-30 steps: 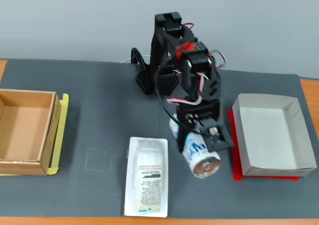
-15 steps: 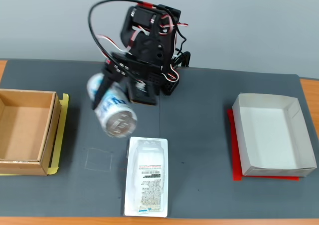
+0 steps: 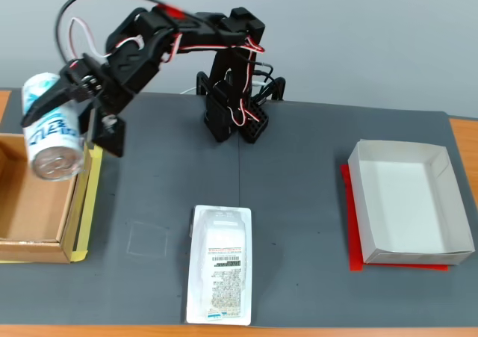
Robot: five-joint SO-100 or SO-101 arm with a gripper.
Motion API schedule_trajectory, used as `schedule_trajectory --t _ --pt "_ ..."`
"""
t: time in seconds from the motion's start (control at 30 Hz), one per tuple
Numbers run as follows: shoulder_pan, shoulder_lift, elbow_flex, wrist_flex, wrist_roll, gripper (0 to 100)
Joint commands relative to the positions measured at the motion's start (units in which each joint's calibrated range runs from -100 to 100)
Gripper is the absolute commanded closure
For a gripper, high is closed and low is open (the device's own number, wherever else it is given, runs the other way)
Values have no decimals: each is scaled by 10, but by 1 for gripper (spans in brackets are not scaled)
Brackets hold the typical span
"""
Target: Pick the can and put it in the brown box
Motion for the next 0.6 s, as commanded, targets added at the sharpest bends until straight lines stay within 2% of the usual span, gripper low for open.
schedule_trajectory --t 0.0,0.23,0.57 --pt "21 37 -48 -45 2 89" --pt "38 130 -148 -35 2 89" --pt "50 169 -156 -35 2 89"
